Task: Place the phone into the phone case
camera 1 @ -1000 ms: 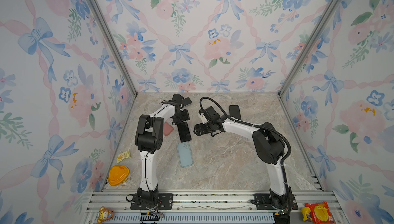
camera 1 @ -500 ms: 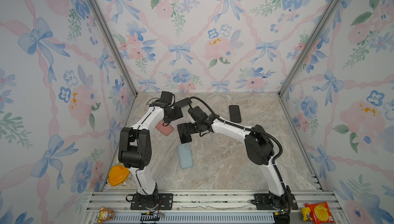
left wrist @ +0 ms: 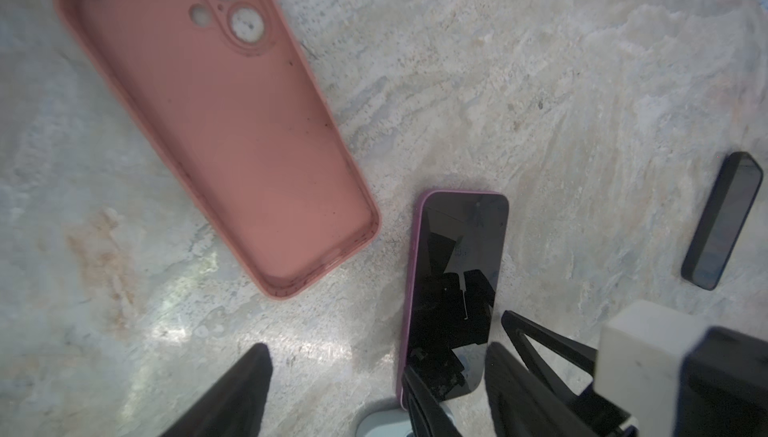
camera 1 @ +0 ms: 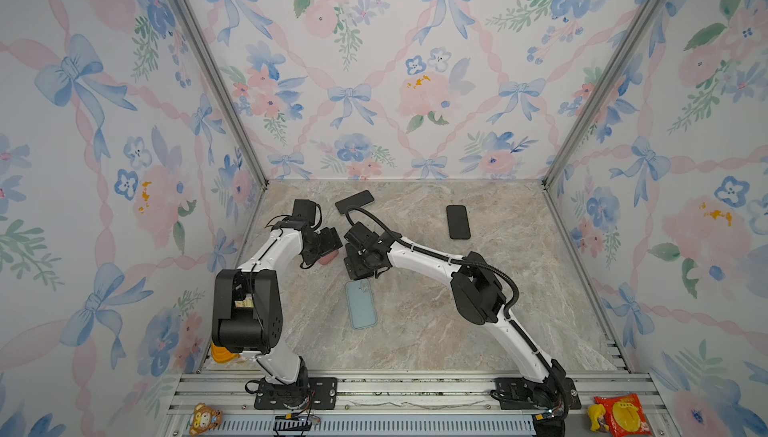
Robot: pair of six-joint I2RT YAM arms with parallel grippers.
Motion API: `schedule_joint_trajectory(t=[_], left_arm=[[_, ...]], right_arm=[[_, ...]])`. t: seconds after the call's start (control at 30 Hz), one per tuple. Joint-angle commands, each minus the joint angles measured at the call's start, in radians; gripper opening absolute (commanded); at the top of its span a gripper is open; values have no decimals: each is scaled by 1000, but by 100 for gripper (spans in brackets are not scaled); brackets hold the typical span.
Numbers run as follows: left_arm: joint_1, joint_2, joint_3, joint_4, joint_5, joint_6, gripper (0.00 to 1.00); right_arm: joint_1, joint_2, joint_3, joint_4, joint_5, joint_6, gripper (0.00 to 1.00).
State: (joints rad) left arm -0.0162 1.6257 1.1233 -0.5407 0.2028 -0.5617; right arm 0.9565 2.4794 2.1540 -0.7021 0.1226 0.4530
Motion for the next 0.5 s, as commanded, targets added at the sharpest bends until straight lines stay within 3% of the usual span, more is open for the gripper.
schedule_joint_trajectory(t=[0.0,0.23,0.47], left_arm=[[16,-51,-21,35,26,-14,82],[28,-58,-51,54,53,-19,82],[18,-30,-66,96,111,-36,81]], right_arm=[[26,77,85,-118,75,-9,96],[40,144,146,-226,156,-21,87],[-4,34,-29,-114,115,-39,74]])
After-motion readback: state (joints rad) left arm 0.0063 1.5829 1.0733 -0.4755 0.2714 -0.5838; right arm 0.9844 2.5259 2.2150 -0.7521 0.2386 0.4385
